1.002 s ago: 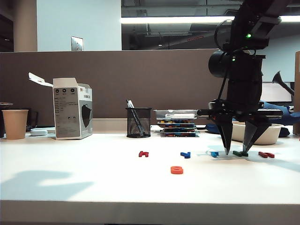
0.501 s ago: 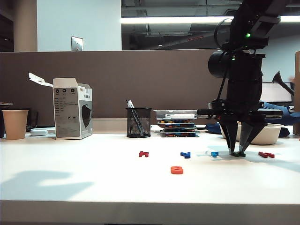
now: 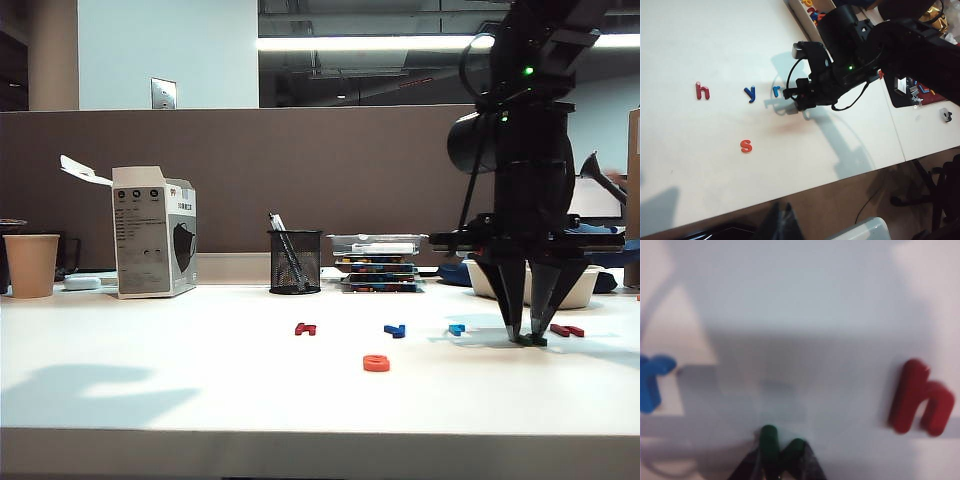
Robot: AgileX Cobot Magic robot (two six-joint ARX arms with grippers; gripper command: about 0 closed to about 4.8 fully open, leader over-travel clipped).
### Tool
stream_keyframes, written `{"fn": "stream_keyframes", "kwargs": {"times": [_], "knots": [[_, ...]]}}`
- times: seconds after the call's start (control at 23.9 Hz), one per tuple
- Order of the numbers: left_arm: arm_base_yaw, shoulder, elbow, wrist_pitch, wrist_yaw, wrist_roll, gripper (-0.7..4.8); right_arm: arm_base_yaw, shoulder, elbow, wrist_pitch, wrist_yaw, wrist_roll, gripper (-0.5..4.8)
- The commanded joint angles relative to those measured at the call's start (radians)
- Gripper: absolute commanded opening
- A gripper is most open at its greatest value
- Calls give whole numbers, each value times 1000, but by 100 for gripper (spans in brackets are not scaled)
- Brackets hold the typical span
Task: Select the appropriate letters from the row of letter magnets placed on the table to arrange into the word "sky".
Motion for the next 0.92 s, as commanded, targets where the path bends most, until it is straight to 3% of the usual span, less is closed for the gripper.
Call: {"fn": "stream_keyframes", "kwargs": {"times": [0.04,0.75,0.92], "knots": [[0,-1,2,6,-3,3,-5,44,18,-17,-54,-17,12,81],[0,-1,2,6,-3,3,-5,290,15,-17,-40,-51,187,81],[0,-1,2,6,-3,3,-5,311,15,-17,-30,-50,205,81]]}}
